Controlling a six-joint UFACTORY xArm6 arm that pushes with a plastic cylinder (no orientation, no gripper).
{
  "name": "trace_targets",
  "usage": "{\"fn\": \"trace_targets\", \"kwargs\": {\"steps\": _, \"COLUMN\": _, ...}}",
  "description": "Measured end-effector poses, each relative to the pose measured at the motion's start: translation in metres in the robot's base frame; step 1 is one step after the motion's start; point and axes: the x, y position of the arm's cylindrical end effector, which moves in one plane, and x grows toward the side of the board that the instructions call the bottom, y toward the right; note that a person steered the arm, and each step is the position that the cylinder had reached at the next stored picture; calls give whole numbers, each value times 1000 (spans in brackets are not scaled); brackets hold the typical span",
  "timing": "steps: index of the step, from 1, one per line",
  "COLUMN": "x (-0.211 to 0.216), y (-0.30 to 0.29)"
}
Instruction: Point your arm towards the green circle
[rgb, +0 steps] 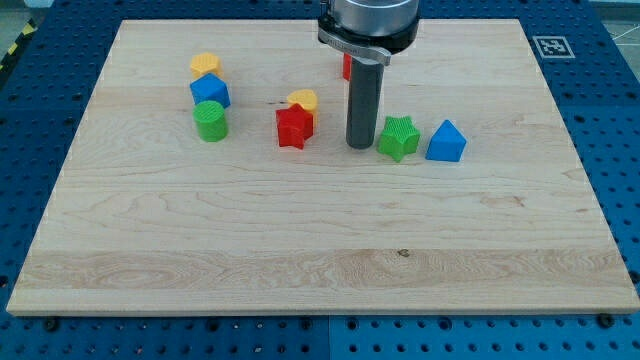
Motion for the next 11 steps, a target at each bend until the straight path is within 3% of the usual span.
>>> {"fn": "trace_targets", "kwargs": {"steps": 3, "x": 1, "y": 58}}
{"fn": "trace_targets", "kwargs": {"steps": 4, "x": 8, "y": 26}}
{"fn": "trace_targets", "kwargs": {"steps": 6, "x": 49, "y": -120}}
{"fn": "trace_targets", "kwargs": {"steps": 8, "x": 14, "y": -223}}
{"fn": "trace_targets", "kwargs": {"steps": 9, "x": -33, "y": -247}}
{"fn": "trace_targets", "kwargs": {"steps": 10, "x": -55, "y": -241}}
{"fn": "trace_targets", "kwargs": {"steps": 11, "x": -40, "y": -213}}
